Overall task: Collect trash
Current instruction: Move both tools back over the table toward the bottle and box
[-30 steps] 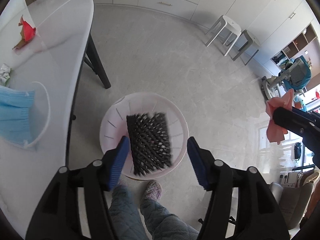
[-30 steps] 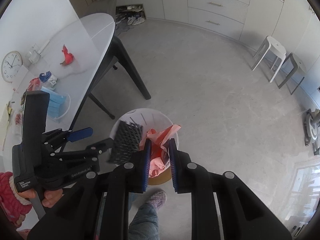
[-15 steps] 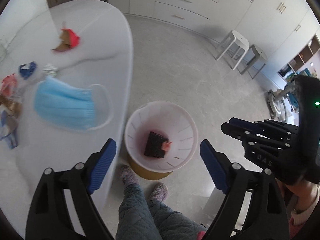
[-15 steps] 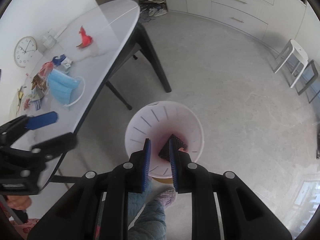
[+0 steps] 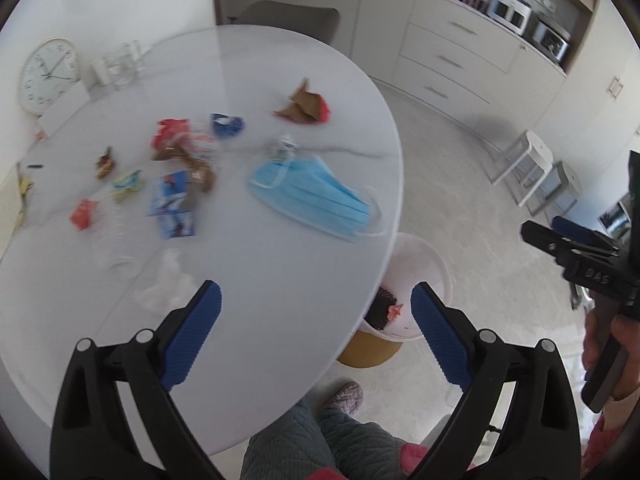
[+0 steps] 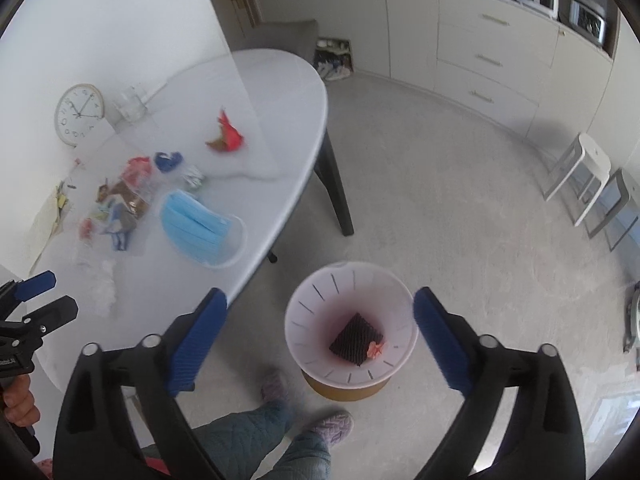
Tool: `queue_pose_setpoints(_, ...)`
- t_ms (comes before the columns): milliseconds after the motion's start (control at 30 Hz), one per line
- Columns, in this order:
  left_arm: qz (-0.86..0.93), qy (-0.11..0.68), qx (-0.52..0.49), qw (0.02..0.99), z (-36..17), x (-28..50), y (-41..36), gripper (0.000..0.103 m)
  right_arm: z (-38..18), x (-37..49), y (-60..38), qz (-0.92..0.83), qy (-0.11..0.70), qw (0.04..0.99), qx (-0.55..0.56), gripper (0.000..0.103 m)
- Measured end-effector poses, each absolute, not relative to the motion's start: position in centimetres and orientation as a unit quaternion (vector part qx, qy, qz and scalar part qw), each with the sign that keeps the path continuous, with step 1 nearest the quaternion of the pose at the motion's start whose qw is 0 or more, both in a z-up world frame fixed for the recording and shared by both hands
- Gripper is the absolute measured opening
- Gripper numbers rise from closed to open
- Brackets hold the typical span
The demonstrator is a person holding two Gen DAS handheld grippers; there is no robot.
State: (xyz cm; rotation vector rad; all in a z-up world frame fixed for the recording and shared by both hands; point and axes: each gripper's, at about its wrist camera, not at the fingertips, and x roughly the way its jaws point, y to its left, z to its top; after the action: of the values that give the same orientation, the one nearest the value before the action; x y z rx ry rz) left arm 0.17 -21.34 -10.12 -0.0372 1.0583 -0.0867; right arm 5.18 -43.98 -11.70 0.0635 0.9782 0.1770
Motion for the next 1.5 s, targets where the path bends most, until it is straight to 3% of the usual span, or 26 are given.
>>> queue_pose_setpoints(333, -0.025, 0.485, -0.038, 0.873, -7.3, -1.9, -12.1, 0.095, -6.5, 4.5, -35.1, 0.093, 0.419, 0.903, 0.001, 0.101)
queue_pose_setpoints(800, -0.018, 0.483, -0.058, 0.874, -8.4, -1.9, -1.2, 0.095, -5.9, 3.1, -25.8, 0.081, 0.407, 0.909, 0.024, 0.101)
queue_pose_setpoints(1500, 0.062, 0.509, -0.092, 0.853, -15.3, 7.7, 1.2, 0.095, -8.7, 9.9, -21.7, 0.121, 0.449, 0.885, -0.017, 0.101)
